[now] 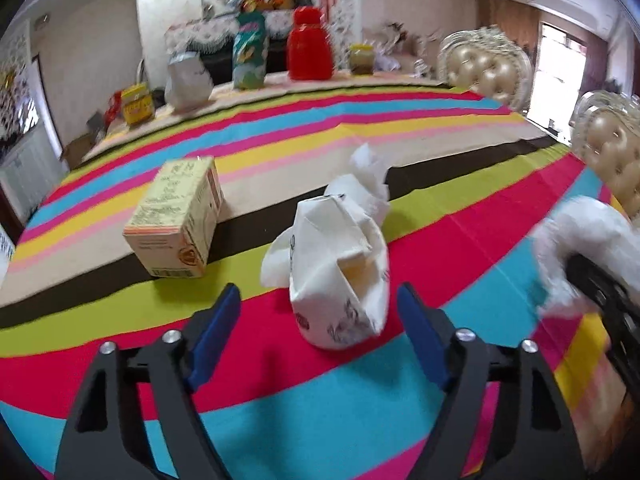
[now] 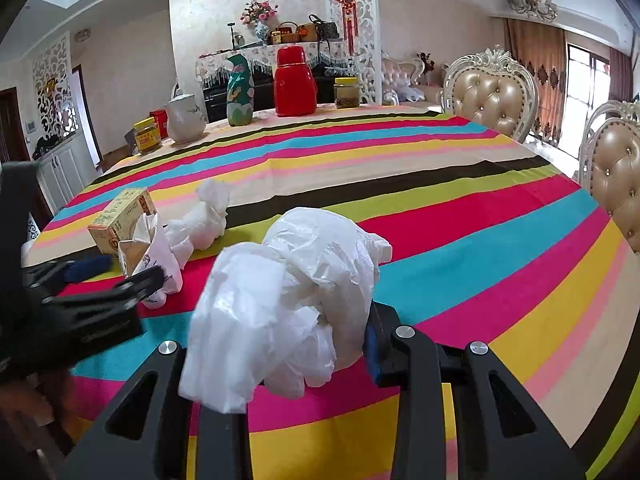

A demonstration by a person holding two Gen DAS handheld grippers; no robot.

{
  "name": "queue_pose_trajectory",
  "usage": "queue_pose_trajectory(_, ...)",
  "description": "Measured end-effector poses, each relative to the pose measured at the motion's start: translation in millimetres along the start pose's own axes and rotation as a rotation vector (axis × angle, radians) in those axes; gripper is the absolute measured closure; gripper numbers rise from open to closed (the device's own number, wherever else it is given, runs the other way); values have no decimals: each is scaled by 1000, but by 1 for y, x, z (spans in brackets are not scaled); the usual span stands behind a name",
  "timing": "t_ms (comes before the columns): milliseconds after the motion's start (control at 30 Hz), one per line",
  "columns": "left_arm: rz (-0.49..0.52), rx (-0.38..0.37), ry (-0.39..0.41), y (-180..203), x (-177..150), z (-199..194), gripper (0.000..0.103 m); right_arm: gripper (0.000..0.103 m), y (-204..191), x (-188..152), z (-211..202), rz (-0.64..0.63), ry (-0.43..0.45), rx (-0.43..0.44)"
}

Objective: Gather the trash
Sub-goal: 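Grasp the white paper cup with the left gripper, then carry the plastic bag and paper cup toward the pink bin with both grippers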

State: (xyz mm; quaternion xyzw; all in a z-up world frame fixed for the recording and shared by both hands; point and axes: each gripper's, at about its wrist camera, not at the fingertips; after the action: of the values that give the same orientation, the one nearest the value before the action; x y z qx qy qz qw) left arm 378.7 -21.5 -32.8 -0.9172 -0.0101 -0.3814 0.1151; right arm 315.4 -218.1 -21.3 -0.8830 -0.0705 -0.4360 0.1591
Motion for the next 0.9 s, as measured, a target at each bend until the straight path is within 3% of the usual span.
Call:
queue_pose_trajectory(100,-36,-21,-45,1,6,12,53,71,-1,0,0,-2,1,5)
queue_pose_trajectory(600,-157,-19,138,-44,-43,-91,54,71,-1,1,3,-12,-10,22)
queue_pose_trajectory(700,-184,-31,170,-51,-51,-90,54,71,-3,0,4,-19,-14,18)
queue_pose_trajectory(900,-207,-40,160,-62,-56,-79,54,71,-8,0,5,-41,-17,-2)
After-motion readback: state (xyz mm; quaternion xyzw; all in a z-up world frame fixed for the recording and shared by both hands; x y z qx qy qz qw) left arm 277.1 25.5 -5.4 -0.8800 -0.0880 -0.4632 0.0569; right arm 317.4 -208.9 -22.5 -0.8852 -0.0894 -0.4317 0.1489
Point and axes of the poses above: each gripper's, at about its wrist camera, not at the fingertips, and z roughly the way its jaws point, y to its right, x to its top, and after that the axes turned 15 degrees about x, right-handed
